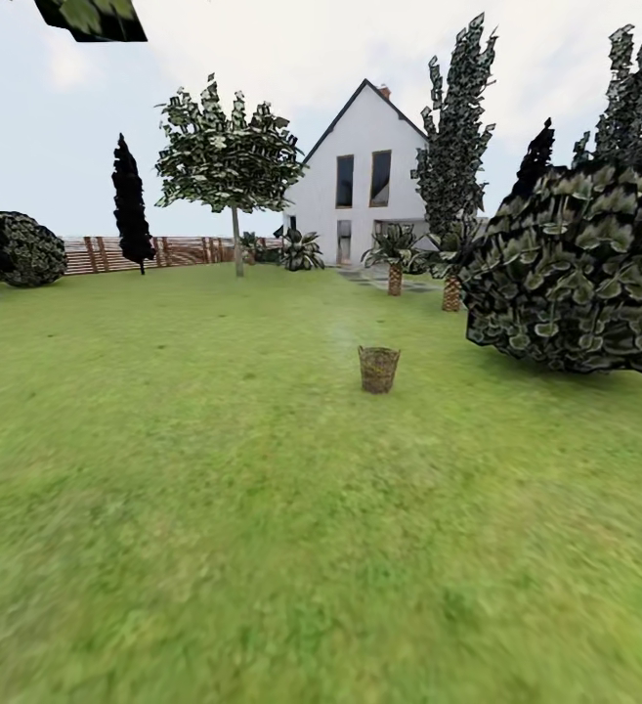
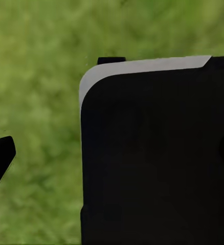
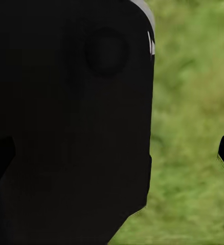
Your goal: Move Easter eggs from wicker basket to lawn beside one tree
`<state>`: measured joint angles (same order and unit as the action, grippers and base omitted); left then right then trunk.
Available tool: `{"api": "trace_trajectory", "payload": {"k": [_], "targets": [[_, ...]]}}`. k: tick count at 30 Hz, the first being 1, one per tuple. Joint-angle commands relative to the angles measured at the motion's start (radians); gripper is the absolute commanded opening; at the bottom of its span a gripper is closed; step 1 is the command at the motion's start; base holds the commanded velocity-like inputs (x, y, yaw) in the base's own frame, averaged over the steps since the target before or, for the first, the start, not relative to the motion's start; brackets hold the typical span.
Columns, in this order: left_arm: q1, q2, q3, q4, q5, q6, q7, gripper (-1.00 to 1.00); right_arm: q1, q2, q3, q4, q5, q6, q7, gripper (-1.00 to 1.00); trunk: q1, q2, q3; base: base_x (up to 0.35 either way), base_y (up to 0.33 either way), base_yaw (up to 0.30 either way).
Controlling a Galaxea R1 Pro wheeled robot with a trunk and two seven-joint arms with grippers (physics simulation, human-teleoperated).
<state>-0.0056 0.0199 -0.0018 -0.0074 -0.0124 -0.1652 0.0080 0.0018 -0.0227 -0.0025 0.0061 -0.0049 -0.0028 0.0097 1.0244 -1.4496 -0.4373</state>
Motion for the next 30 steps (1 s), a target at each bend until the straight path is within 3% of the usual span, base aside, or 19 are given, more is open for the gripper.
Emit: {"api": "trace_trajectory", "payload": {"k": [1,30], "targets": [[-0.001,0.000,-0.001,0.001,-0.002,-0.004,0.001,1.00,0.000,-0.001,0.000,0.000,0.000,0.000,0.001,1.00,0.001,0.000,-0.001,0.338,0.000,0.000],[-0.001,-0.001,-0.003,0.001,-0.002,-0.004,0.003,1.00,0.000,0.000,0.000,0.000,-0.001,0.000,0.002,1.00,0.001,0.000,-0.001,0.339,0.000,0.000]]}}
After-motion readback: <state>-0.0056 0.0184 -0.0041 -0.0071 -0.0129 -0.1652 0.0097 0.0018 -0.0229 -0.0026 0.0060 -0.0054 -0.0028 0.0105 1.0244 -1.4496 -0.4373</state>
